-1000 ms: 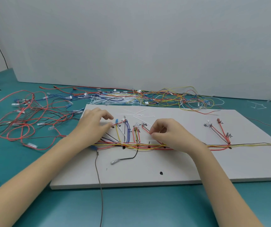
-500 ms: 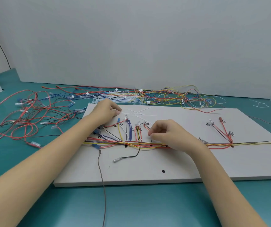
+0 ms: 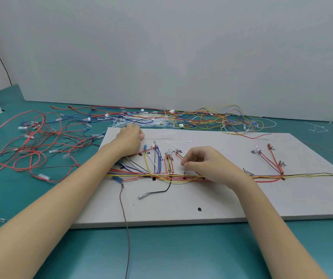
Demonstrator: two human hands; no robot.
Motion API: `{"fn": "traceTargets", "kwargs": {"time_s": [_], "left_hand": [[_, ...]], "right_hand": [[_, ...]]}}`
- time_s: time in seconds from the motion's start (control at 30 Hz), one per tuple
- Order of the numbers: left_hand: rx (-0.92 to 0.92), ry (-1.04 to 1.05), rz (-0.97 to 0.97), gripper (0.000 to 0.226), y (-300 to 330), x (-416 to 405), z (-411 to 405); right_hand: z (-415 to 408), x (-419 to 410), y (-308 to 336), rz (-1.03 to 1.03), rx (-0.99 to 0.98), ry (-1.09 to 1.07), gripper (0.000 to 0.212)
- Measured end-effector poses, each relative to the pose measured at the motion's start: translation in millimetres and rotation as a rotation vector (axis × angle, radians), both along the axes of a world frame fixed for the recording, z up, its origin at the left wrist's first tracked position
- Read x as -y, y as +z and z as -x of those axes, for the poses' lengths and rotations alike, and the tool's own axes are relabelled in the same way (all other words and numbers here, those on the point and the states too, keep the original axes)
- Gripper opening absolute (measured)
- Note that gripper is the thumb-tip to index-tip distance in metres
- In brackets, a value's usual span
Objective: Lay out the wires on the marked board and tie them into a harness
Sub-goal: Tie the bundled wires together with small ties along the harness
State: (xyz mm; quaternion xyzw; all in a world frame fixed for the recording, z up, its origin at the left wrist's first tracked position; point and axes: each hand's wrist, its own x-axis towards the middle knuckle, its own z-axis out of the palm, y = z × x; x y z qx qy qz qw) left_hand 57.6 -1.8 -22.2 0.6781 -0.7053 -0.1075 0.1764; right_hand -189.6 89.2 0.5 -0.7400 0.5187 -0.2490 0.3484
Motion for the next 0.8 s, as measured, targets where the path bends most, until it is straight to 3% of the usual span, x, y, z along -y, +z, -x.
{"fn": "traceTargets", "kwargs": {"time_s": [0.13, 0.27, 0.4, 0.8], "left_hand": [[-0.250, 0.029, 0.045, 0.014, 11.6, -8.9, -3.5], [-0.276, -0.033, 0.260, 0.012, 25.0, -31.2, 4.8], [-0.238, -0.179, 0.363, 0.011, 17.6, -63.4, 20.4], [-0.245, -0.253, 0.325, 0.014, 15.1, -71.6, 26.2]], "right_hand": [[-4.0, 1.3, 0.5, 0.121, 0.115, -0.122, 0.011], [-5.4, 0.5, 6.1, 0.096, 0.364, -0.176, 0.012], [-7.3, -0.3, 8.9, -0.048, 0.530, -0.173, 0.030], [-10.0, -4.3, 10.2, -0.097, 0.555, -0.200, 0.034]]}}
